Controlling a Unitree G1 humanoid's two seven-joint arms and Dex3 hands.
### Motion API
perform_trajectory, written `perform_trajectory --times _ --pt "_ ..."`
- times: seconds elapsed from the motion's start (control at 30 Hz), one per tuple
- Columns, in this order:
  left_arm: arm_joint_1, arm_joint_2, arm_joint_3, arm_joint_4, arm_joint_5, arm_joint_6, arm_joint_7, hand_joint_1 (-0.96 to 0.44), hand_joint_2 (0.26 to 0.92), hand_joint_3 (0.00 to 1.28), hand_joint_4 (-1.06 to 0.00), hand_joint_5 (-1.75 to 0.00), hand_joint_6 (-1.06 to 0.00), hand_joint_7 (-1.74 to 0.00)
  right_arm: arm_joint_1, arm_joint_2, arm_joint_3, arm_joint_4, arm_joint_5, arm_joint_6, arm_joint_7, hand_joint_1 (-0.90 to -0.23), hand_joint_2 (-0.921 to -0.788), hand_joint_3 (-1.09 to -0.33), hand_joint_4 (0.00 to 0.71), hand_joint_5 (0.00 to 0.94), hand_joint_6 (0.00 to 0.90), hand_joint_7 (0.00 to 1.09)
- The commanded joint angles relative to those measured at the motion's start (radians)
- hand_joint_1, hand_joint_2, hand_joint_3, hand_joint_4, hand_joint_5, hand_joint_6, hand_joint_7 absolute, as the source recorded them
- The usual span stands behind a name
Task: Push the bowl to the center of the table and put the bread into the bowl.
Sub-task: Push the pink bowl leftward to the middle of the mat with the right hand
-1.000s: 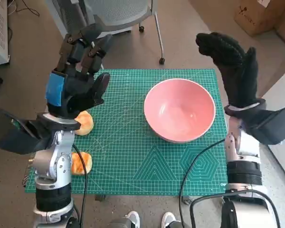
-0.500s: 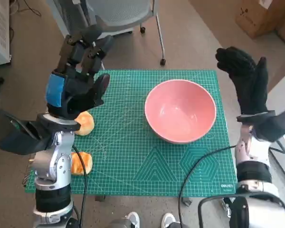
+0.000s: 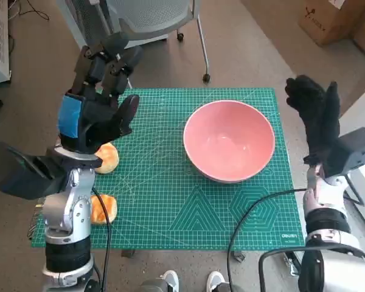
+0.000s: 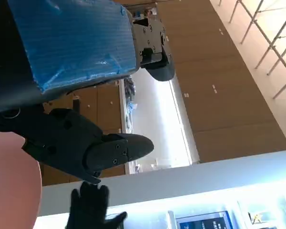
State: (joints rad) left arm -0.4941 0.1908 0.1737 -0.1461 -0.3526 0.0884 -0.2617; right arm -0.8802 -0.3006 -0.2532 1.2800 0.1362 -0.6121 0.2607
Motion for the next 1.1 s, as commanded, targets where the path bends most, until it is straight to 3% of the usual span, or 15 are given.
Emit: perform_trajectory --times 0.03,0.3,0.6,0.87,1.1 --pt "0.009 0.006 0.004 0.000 0.009 -0.019 0.000 -0.35 0.735 0.59 0.00 -0.48 0.00 -0.82 0.034 0.021 0.012 0.030 -0.036 0.068 -0.059 -0.541 -0.921 -0.612 0.175 0.003 0.357 0.01" --pt "0.014 0.009 0.006 -0.009 0.008 -0.018 0.002 -0.36 0.738 0.58 0.00 -0.48 0.00 -0.81 0.040 0.047 0.015 0.040 -0.057 0.128 -0.096 -0.523 -0.921 -0.611 0.214 0.018 0.389 0.02" --pt "0.029 0.017 0.011 -0.025 0.005 -0.018 0.001 -0.36 0.741 0.57 0.00 -0.48 0.00 -0.81 0.030 0.095 -0.001 0.047 -0.041 0.201 -0.061 -0.539 -0.921 -0.594 0.225 0.012 0.383 0.01" --pt "0.047 0.023 0.020 -0.037 0.004 -0.017 0.002 -0.37 0.764 0.52 -0.01 -0.48 0.00 -0.82 0.017 0.140 0.002 0.046 -0.051 0.219 -0.053 -0.567 -0.921 -0.590 0.224 0.007 0.372 0.01" --pt "0.063 0.026 0.033 -0.051 0.000 -0.012 0.007 -0.39 0.805 0.43 -0.04 -0.46 0.00 -0.82 0.001 0.191 -0.006 0.039 -0.038 0.226 -0.027 -0.553 -0.921 -0.619 0.208 0.001 0.372 0.01"
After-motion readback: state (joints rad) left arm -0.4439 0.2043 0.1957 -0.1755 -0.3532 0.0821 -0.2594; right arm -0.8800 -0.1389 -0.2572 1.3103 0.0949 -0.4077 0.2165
